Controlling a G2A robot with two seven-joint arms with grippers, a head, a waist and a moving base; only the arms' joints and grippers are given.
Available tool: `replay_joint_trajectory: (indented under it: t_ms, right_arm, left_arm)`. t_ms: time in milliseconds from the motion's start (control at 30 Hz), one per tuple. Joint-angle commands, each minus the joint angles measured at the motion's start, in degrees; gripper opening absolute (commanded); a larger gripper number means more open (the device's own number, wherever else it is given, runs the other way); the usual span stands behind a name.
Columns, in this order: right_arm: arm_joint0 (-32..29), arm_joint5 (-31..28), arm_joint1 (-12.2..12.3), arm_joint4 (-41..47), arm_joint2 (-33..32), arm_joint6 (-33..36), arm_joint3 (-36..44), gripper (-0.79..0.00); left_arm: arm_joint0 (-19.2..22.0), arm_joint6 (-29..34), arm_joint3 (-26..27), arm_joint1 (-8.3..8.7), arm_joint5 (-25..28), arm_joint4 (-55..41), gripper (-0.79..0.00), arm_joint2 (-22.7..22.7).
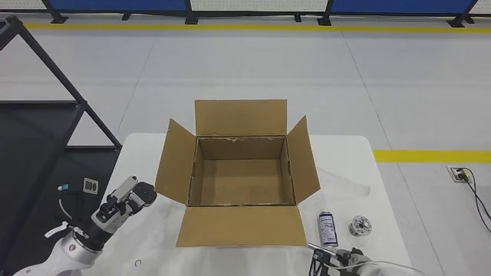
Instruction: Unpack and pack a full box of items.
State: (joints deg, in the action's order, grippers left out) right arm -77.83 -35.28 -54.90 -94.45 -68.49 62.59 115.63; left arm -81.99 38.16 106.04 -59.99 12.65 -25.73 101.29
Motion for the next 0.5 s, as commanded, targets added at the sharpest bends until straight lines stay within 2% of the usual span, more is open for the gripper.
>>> replay_joint_trajectory:
  t_ms: [0,467]
  right_arm:
    - [1.35,0.69,-0.35,-0.33,1.37,1.1,-0.92,-0.785]
    - [6.38,2.67,-1.88,2.71,3.99,3.14,-6.56,-0.785]
  left_arm:
    - [0.0,0.0,0.0,0.0,0.0,0.0,0.0,0.0]
    - [0.0,0.0,0.0,0.0,0.0,0.0,0.0,0.0]
